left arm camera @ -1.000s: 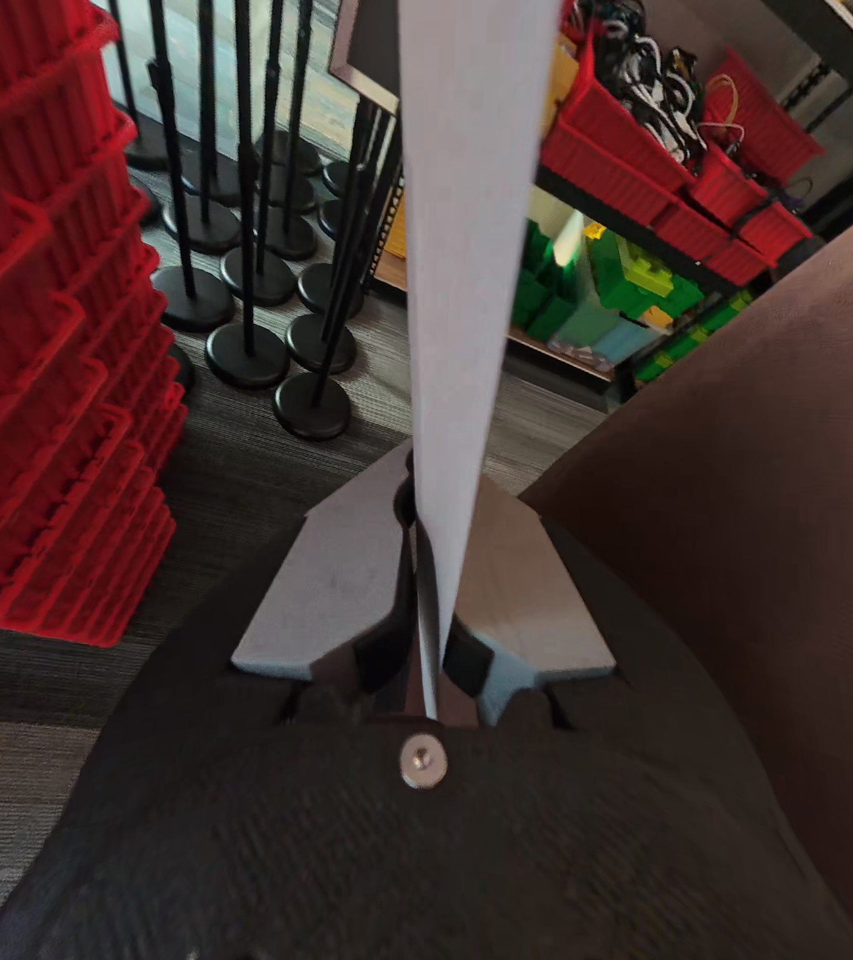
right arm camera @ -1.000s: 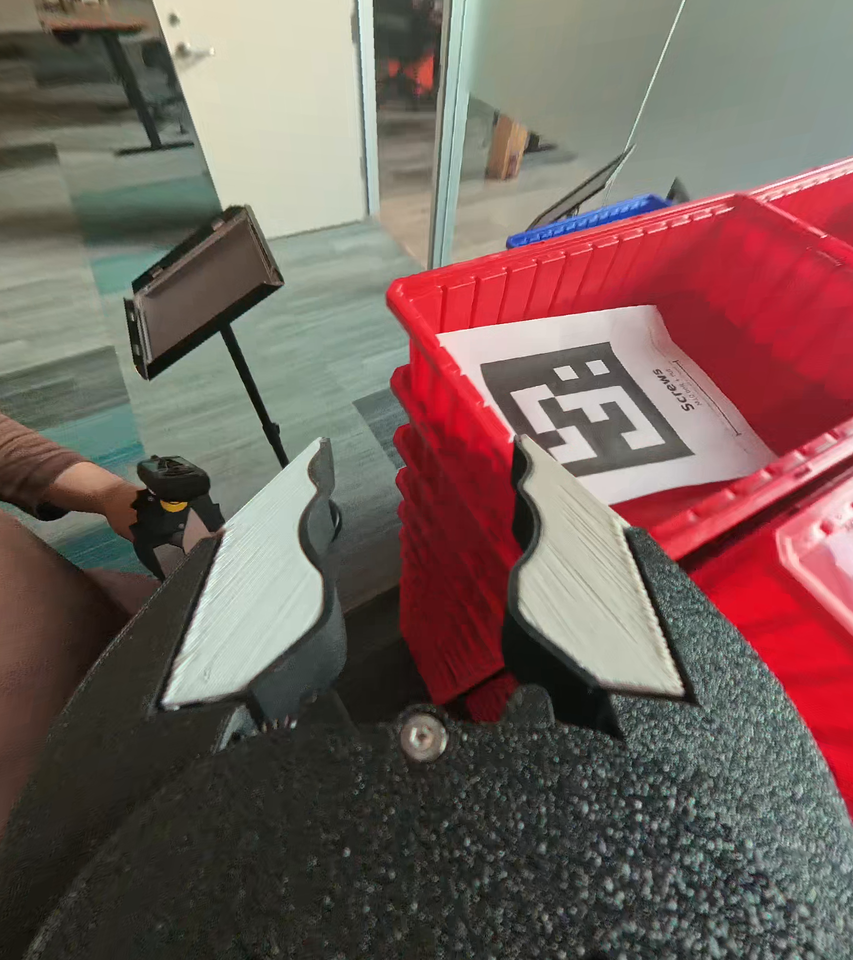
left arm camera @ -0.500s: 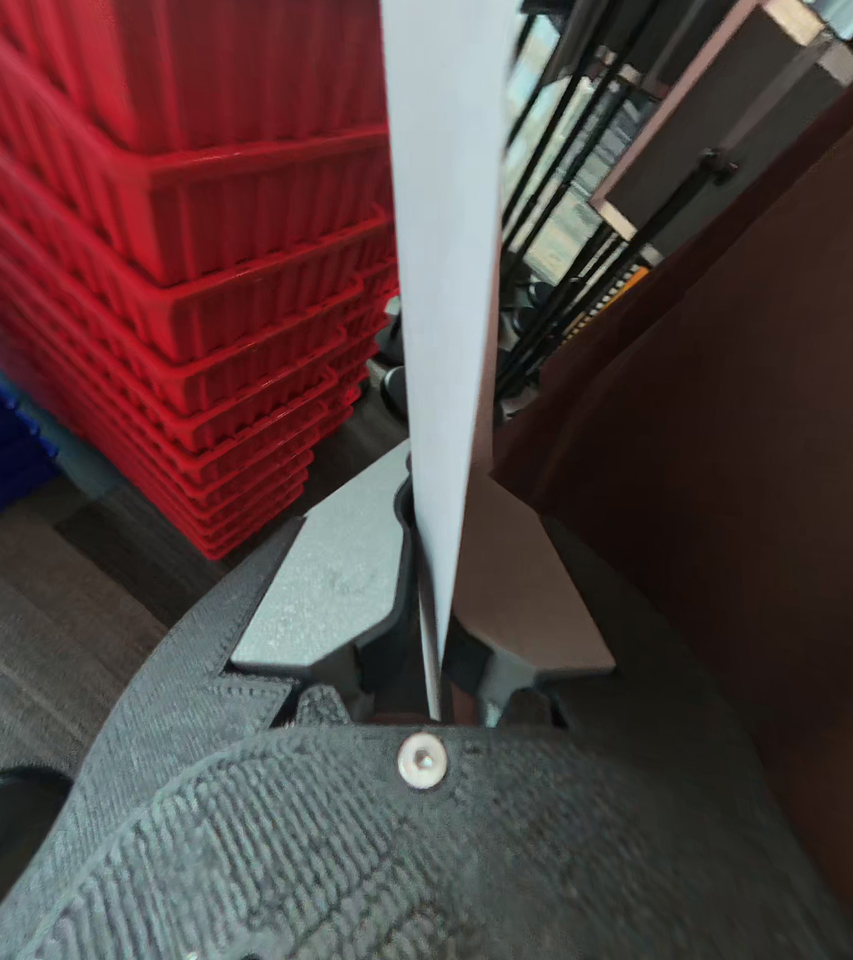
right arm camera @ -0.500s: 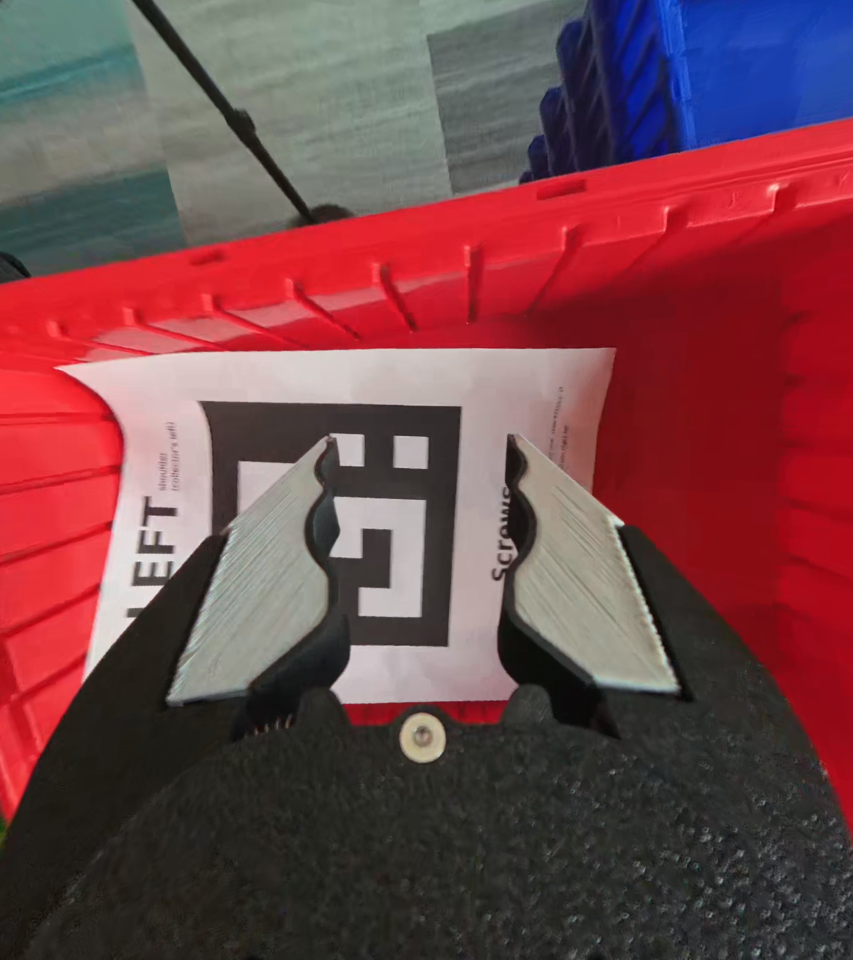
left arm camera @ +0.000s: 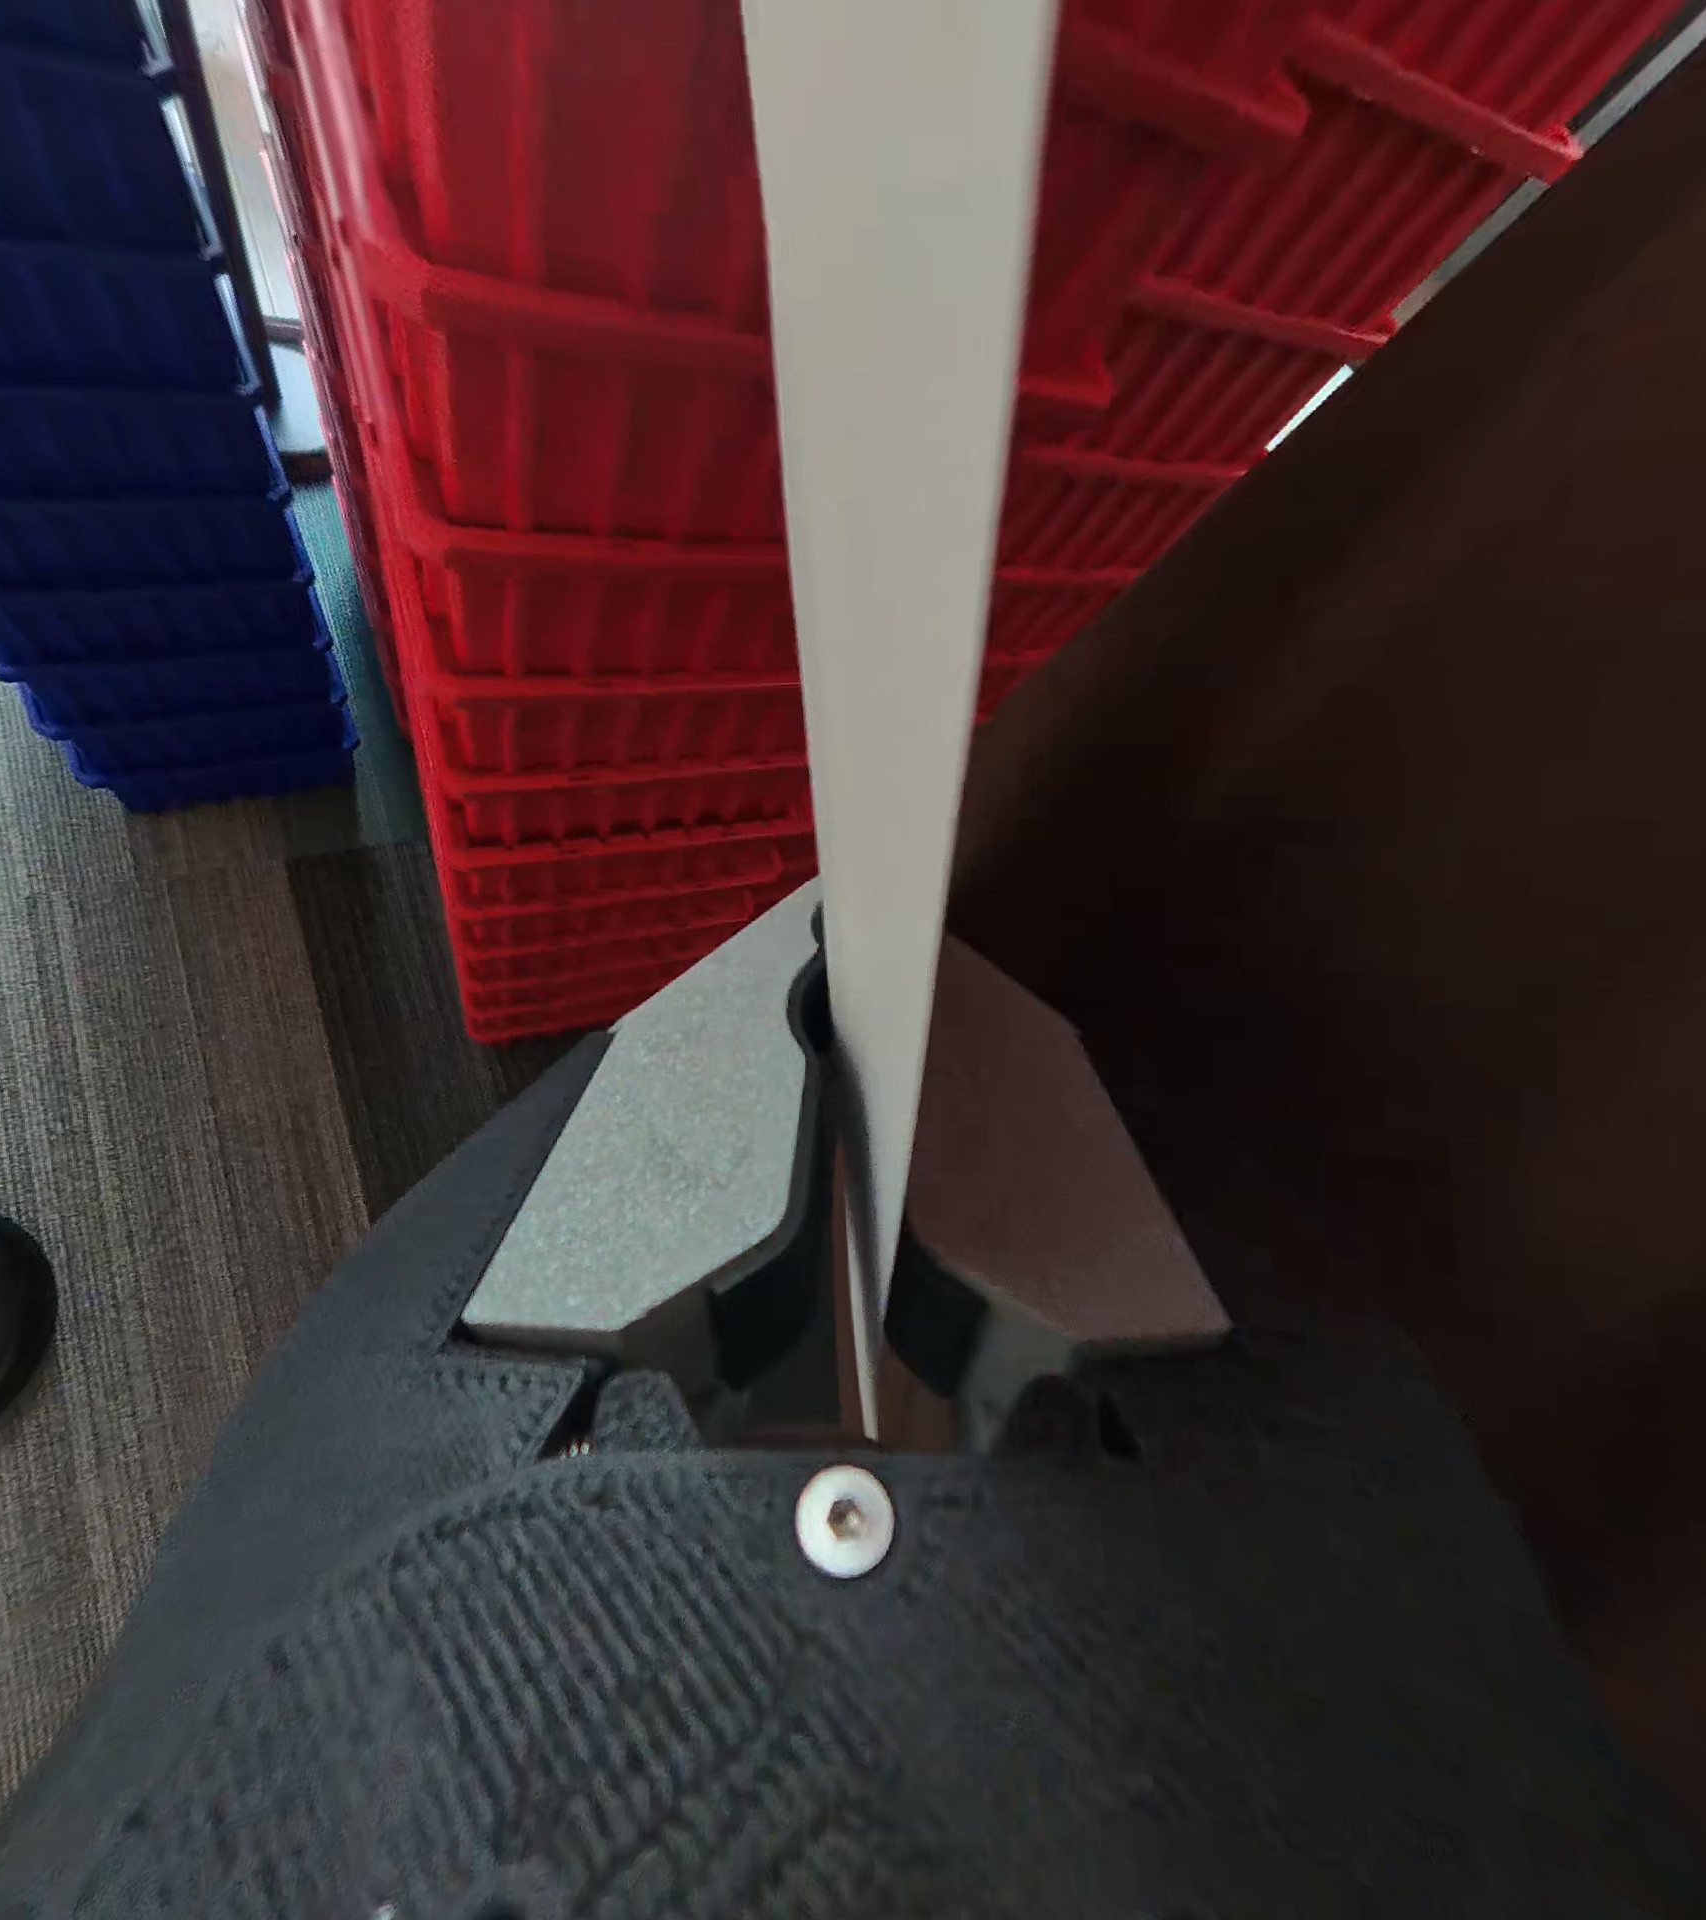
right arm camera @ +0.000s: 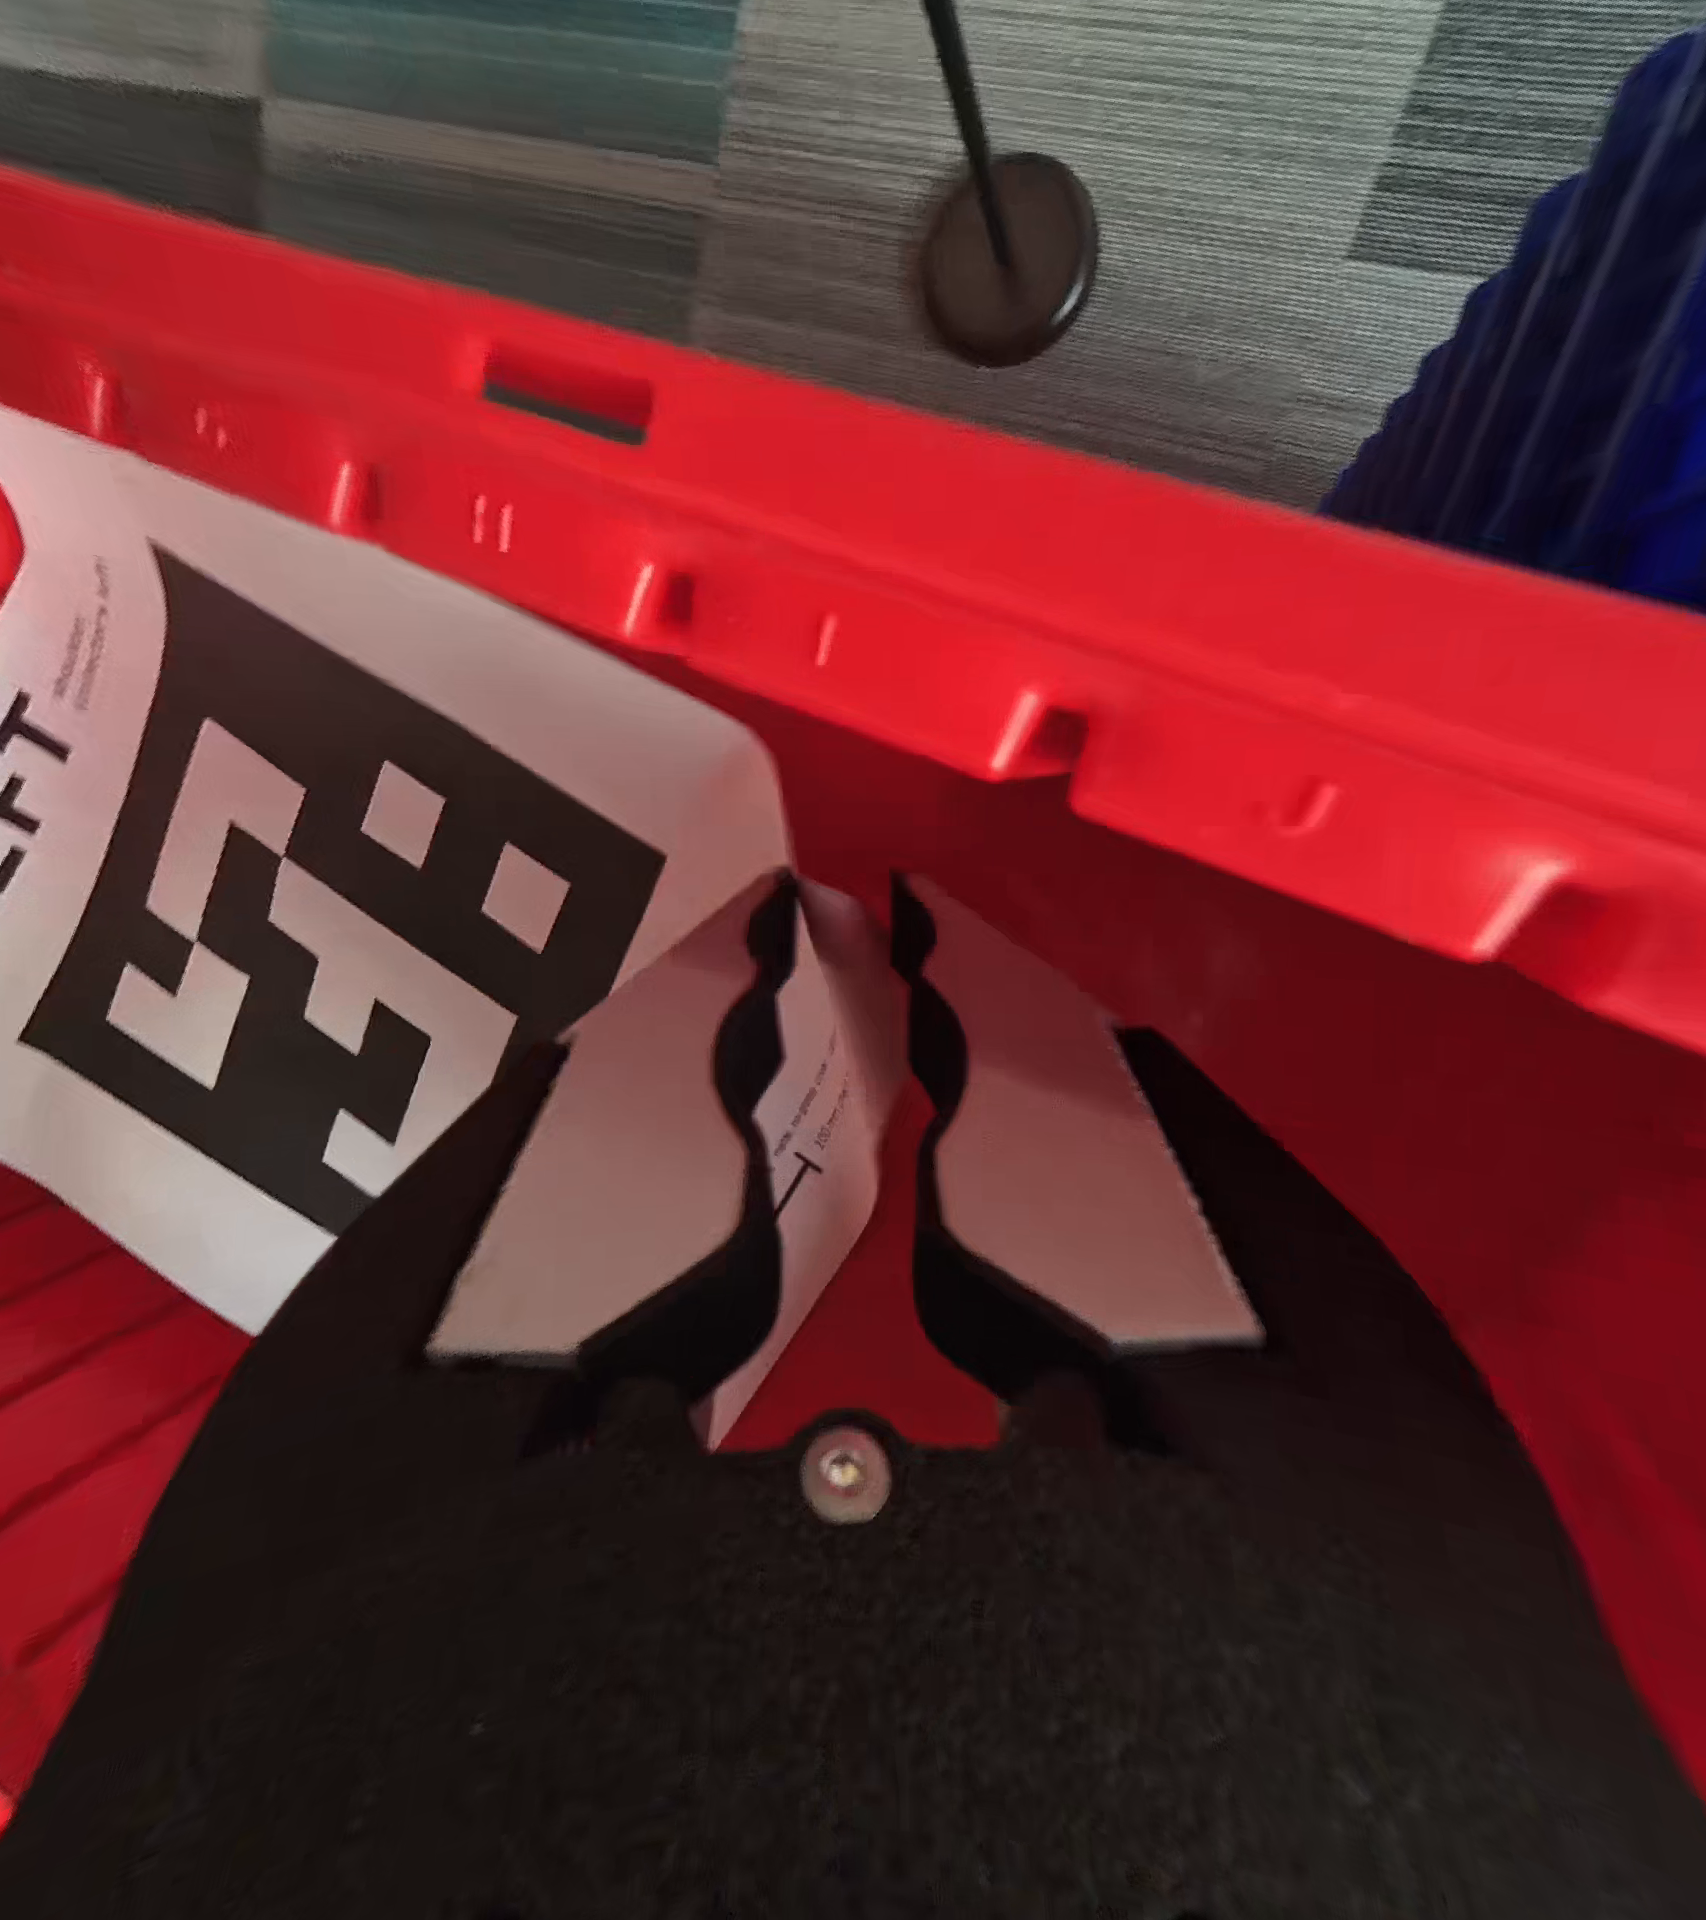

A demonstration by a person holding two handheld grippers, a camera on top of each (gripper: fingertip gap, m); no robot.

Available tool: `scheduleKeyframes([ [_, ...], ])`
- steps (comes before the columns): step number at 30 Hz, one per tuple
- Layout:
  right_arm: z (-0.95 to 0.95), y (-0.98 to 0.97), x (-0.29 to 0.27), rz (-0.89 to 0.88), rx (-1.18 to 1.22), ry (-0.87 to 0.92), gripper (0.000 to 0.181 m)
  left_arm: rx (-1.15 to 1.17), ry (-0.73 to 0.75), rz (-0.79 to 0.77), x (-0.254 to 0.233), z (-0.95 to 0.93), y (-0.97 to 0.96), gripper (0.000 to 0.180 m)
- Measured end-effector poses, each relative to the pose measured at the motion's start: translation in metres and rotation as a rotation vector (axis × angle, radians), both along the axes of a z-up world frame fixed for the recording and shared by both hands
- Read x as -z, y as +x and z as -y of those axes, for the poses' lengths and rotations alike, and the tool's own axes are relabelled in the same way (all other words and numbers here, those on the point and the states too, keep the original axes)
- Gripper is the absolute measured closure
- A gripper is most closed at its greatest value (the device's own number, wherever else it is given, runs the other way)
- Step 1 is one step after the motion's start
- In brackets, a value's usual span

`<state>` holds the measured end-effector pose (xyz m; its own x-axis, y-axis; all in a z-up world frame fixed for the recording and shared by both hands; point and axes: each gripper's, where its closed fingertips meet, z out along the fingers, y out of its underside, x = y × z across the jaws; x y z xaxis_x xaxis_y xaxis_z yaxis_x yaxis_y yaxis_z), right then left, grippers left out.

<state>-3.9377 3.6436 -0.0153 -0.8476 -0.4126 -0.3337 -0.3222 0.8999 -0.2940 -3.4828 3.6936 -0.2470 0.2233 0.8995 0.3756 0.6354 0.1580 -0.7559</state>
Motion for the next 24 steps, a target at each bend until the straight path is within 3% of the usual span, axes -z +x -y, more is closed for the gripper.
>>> scheduleKeyframes([
  [1, -0.005, 0.004, 0.002, 0.007, -0.044, 0.014, 0.181, 0.01, -0.02, -0.002, -0.002, -0.008, 0.001, 0.179],
  [5, -0.005, 0.013, -0.025, -0.041, -0.107, -0.059, 0.181, -0.005, -0.101, 0.0, -0.007, -0.022, 0.011, 0.179],
  [10, -0.001, 0.047, -0.144, -0.139, -0.123, -0.388, 0.181, -0.123, -0.202, -0.158, -0.046, -0.014, 0.036, 0.179],
  [14, -0.007, 0.128, -0.24, -0.347, -0.201, -0.657, 0.181, -0.194, -0.276, -0.329, -0.091, -0.008, 0.084, 0.18],
  [19, 0.008, 0.285, -0.331, -0.698, -0.174, -1.021, 0.181, -0.258, -0.199, -0.59, -0.146, -0.023, 0.181, 0.18],
  [24, 0.032, 0.508, -0.312, -0.695, -0.382, -1.1, 0.181, -0.369, -0.124, -0.777, -0.175, -0.053, 0.3, 0.18],
])
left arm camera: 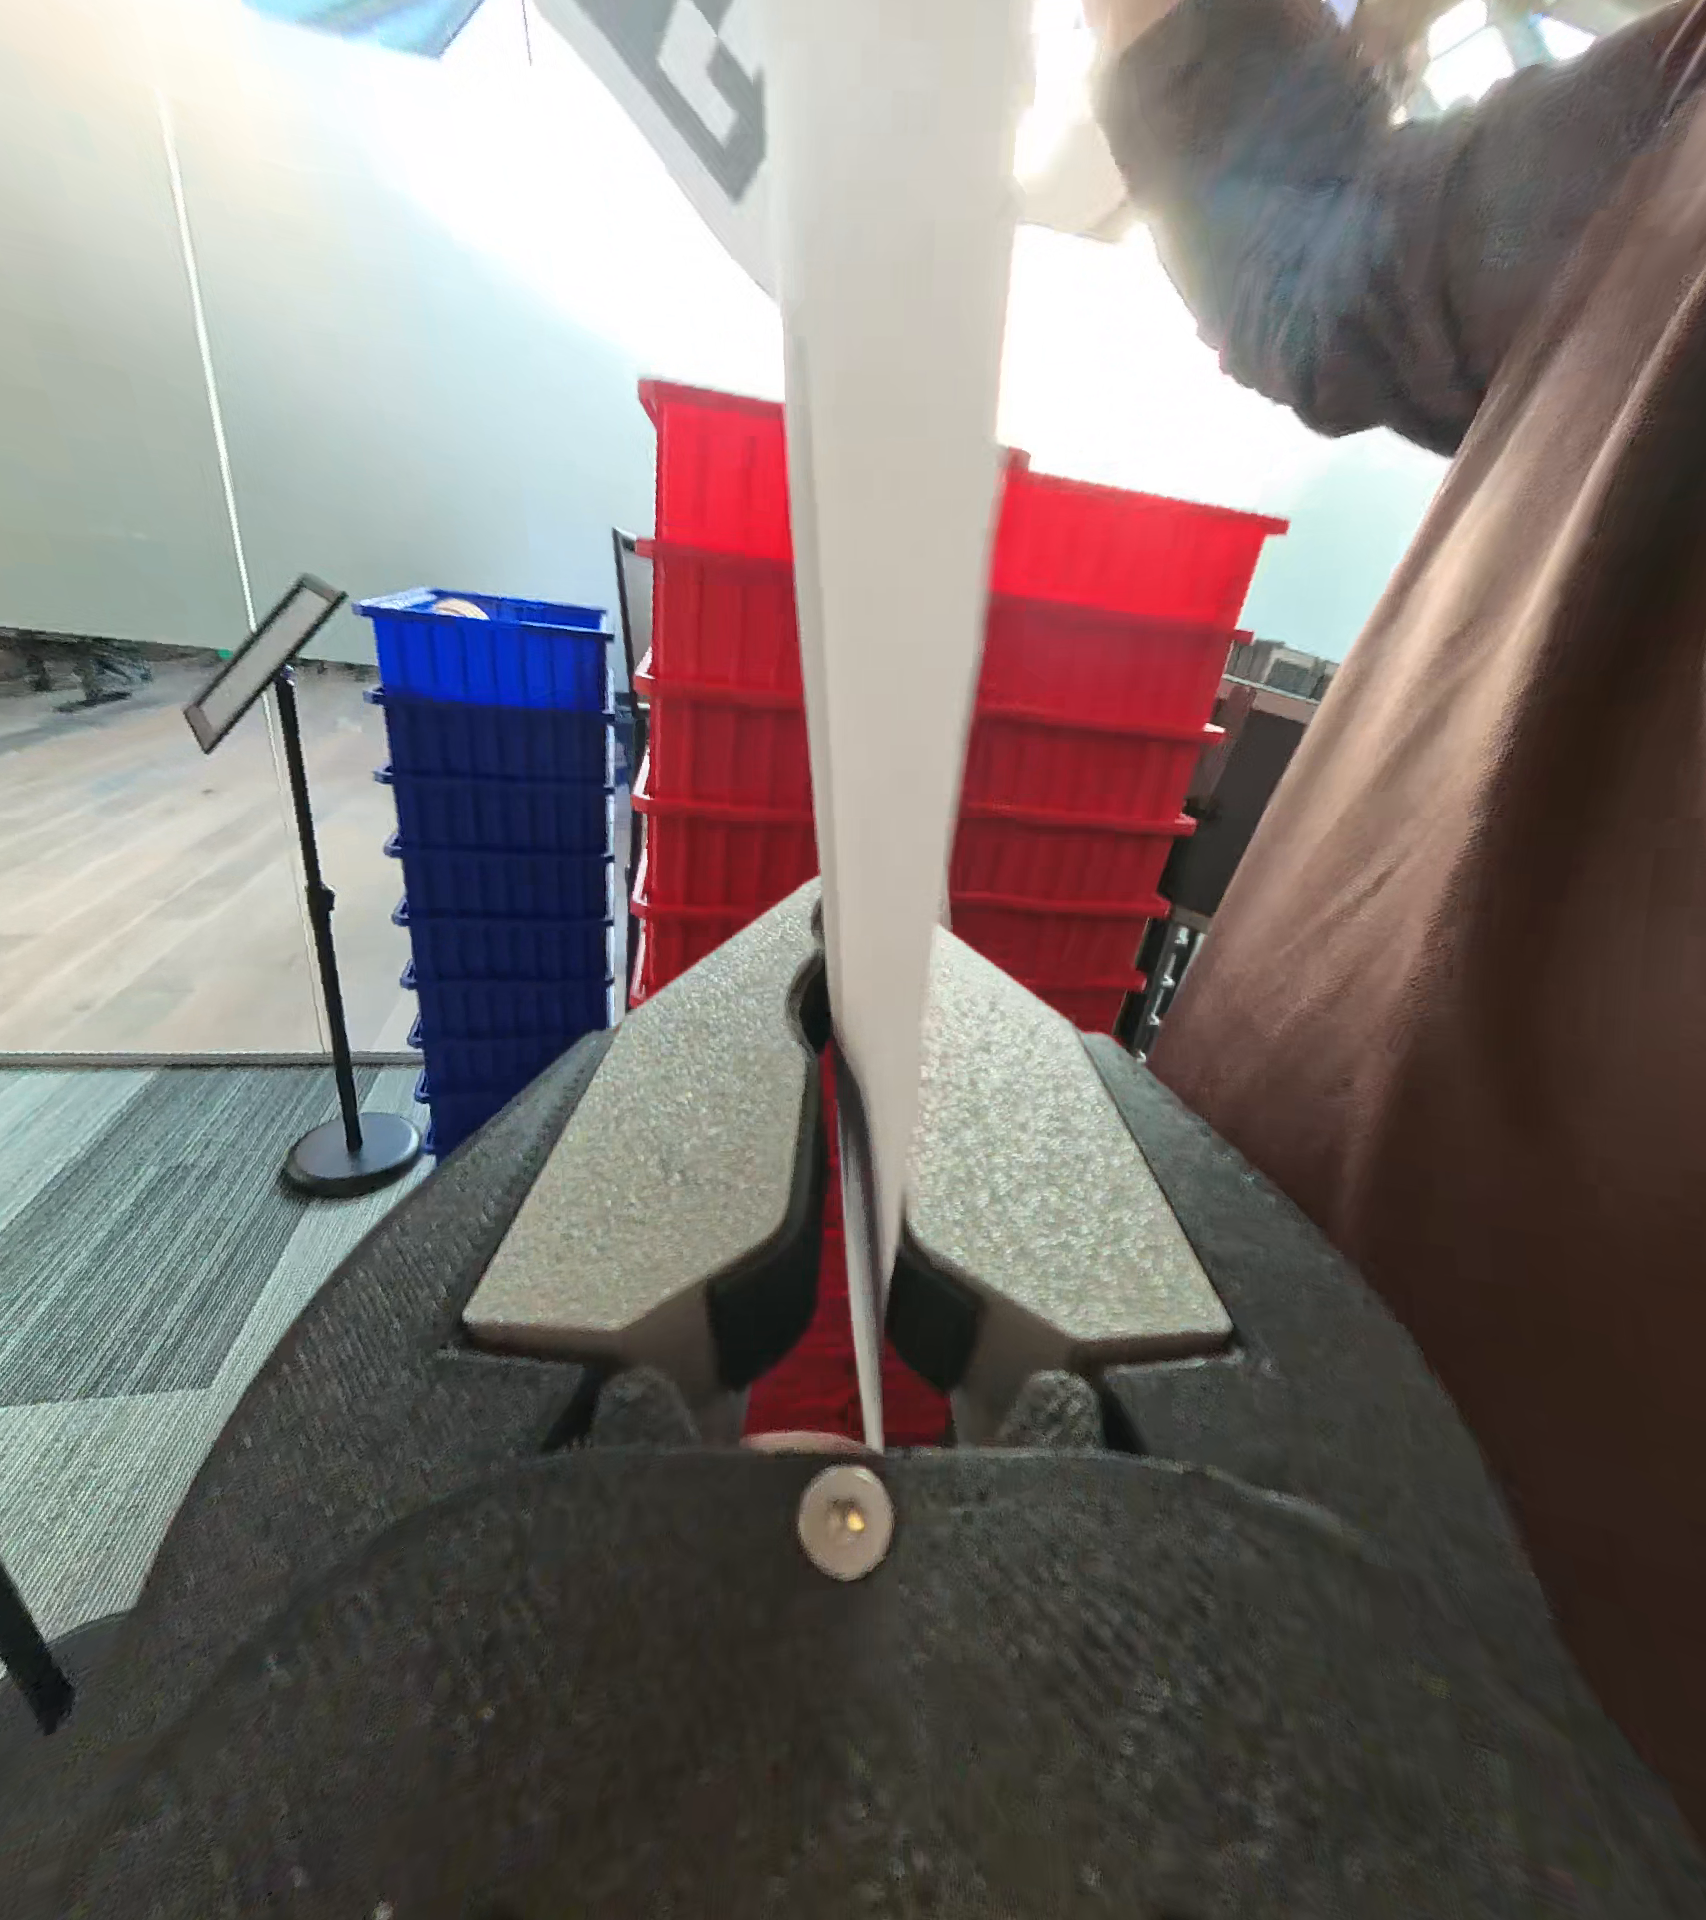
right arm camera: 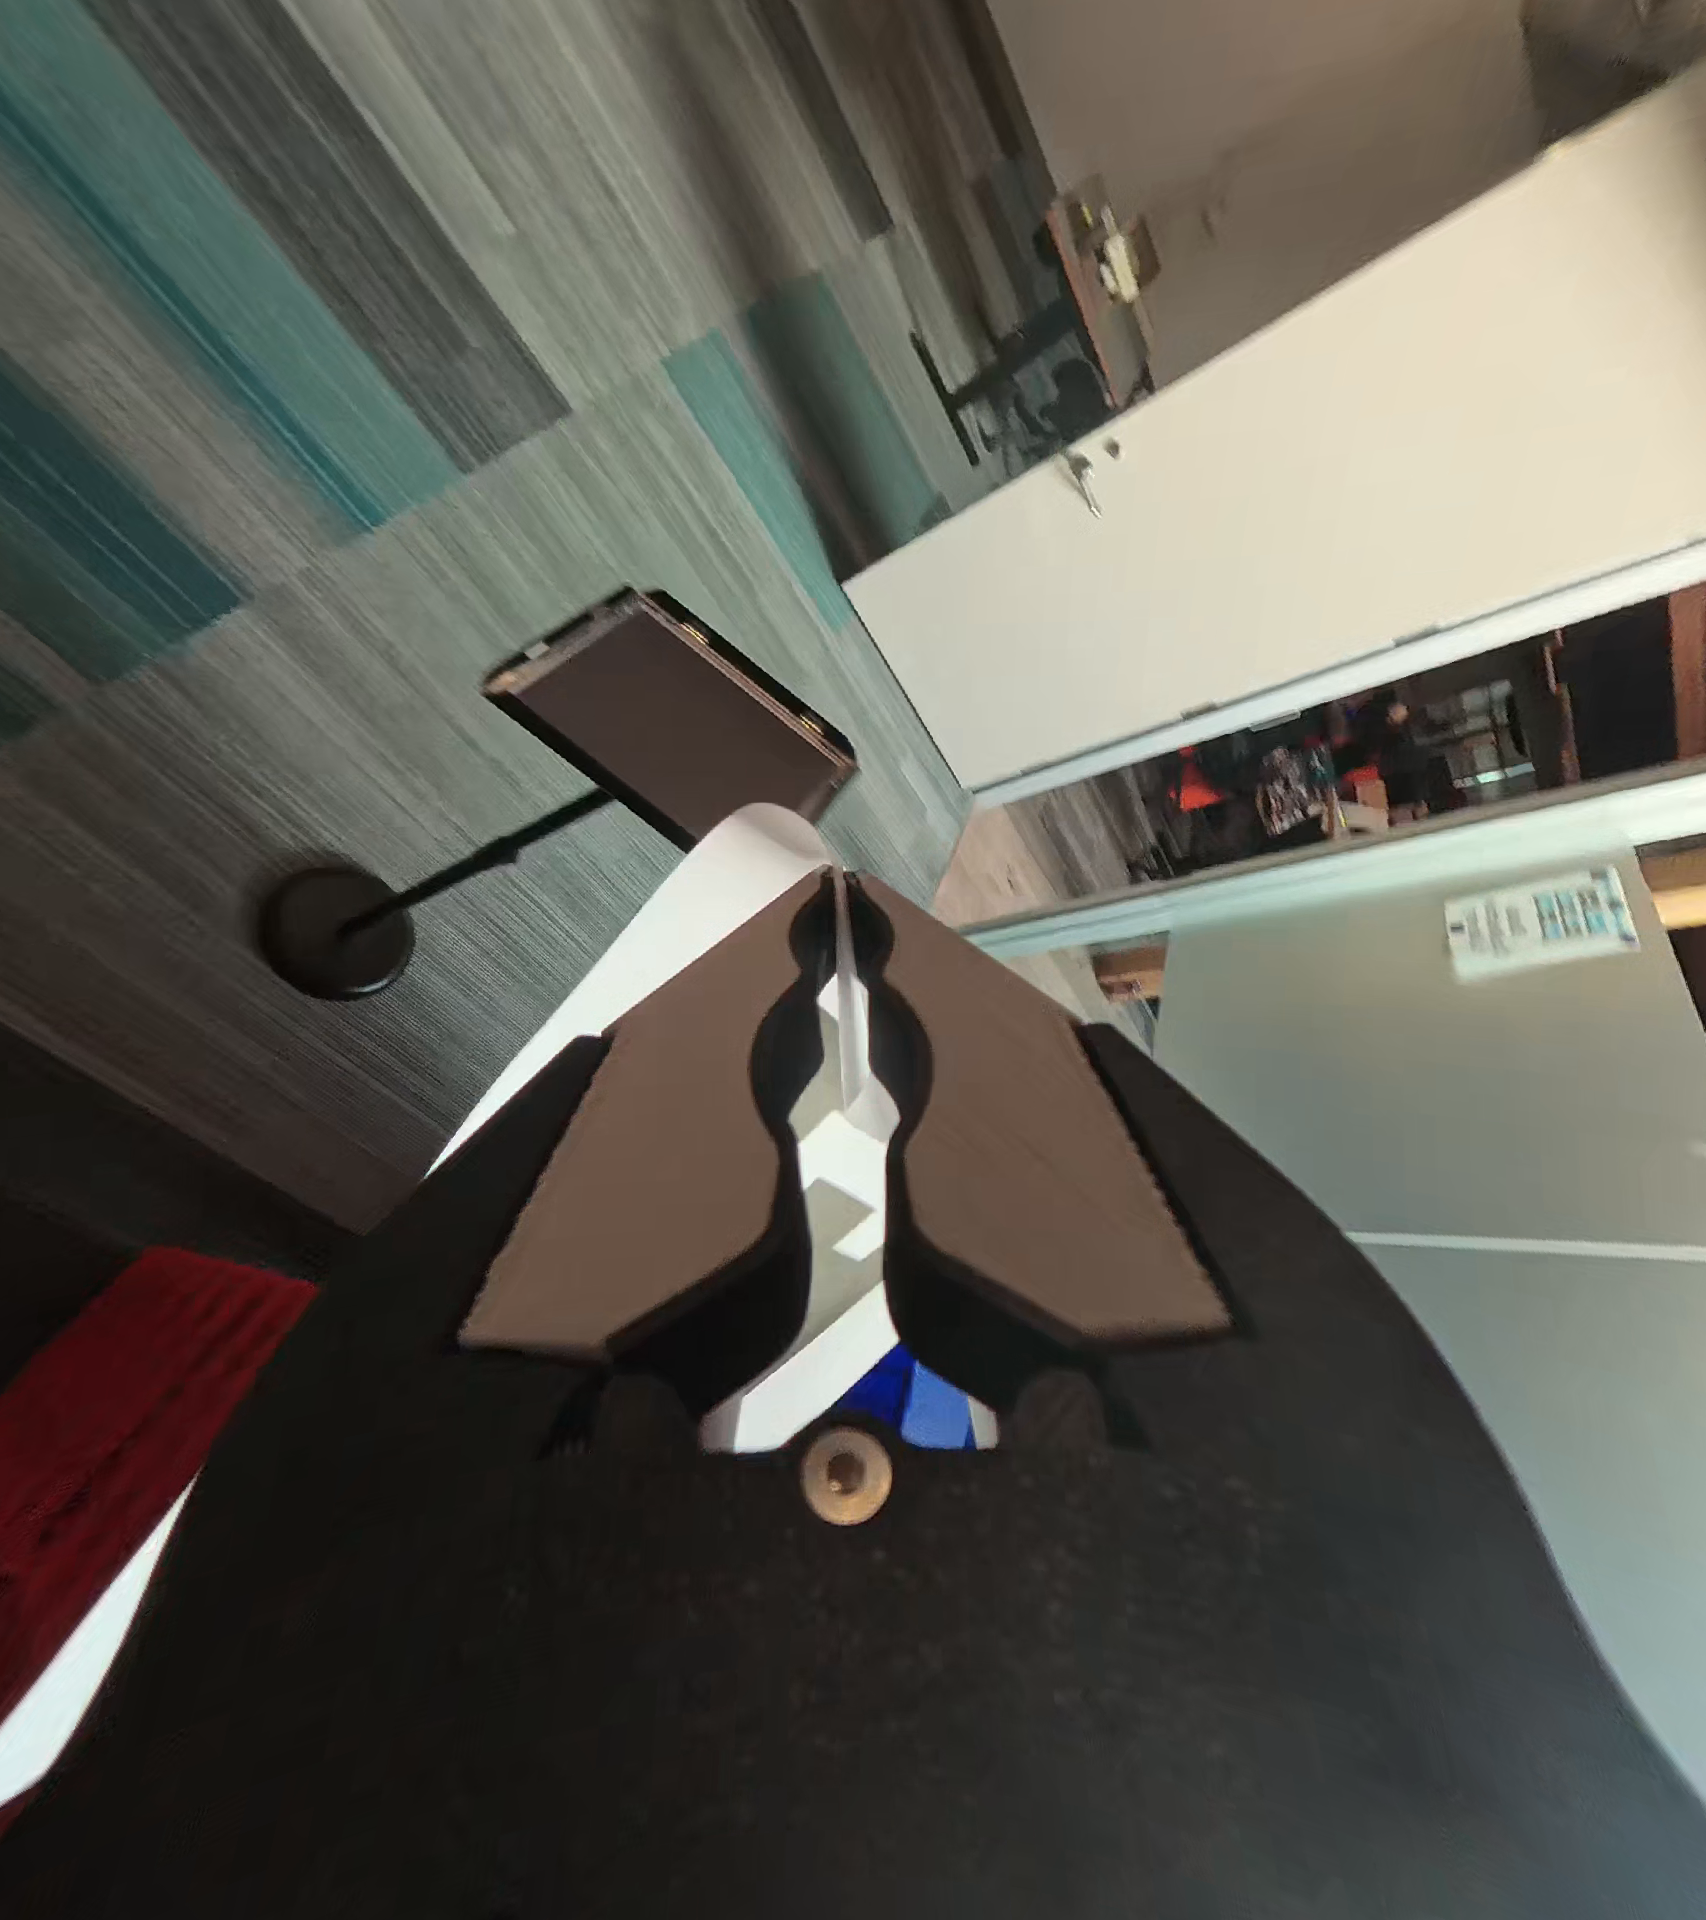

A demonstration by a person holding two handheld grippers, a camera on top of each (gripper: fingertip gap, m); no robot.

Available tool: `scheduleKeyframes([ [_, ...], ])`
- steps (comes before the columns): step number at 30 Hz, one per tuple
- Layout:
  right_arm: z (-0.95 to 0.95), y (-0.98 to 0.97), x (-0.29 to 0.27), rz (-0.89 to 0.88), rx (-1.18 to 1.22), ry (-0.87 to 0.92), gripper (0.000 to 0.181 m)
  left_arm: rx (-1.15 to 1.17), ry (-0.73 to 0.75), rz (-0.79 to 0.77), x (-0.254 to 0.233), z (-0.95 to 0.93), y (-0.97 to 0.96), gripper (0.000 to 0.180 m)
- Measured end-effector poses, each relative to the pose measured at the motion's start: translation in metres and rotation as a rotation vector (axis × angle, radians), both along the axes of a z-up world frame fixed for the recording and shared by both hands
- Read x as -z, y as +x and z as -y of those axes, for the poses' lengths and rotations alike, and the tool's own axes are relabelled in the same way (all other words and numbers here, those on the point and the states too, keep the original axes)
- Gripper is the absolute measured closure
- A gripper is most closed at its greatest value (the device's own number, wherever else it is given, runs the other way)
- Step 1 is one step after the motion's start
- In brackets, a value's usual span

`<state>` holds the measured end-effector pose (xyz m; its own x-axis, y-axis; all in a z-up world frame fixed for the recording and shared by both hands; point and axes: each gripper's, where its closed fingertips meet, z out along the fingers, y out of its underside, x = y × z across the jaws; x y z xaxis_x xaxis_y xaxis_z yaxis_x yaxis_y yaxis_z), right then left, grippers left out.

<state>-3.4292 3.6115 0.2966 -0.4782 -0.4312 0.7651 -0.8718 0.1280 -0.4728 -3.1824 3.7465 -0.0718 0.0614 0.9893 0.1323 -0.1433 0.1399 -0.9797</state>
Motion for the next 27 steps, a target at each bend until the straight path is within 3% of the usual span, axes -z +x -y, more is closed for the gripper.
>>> scheduleKeyframes([
  [8, 0.036, 0.346, 0.111, -0.018, -0.442, 0.211, 0.181, -0.155, 0.071, -0.232, -0.023, -0.055, 0.156, 0.179],
  [16, 0.059, 0.582, 0.173, -0.062, -0.7, 0.248, 0.181, -0.472, 0.058, -0.245, -0.012, -0.066, 0.263, 0.18],
  [20, 0.076, 0.661, 0.18, 0.095, -0.809, 0.362, 0.181, -0.627, -0.004, -0.231, -0.007, -0.042, 0.313, 0.18],
  [24, 0.104, 0.726, 0.191, 0.231, -0.909, 0.449, 0.181, -0.635, -0.004, -0.296, -0.012, -0.006, 0.361, 0.18],
  [27, 0.116, 0.765, 0.194, 0.317, -1.009, 0.469, 0.181, -0.604, -0.017, -0.446, -0.02, 0.025, 0.411, 0.18],
])
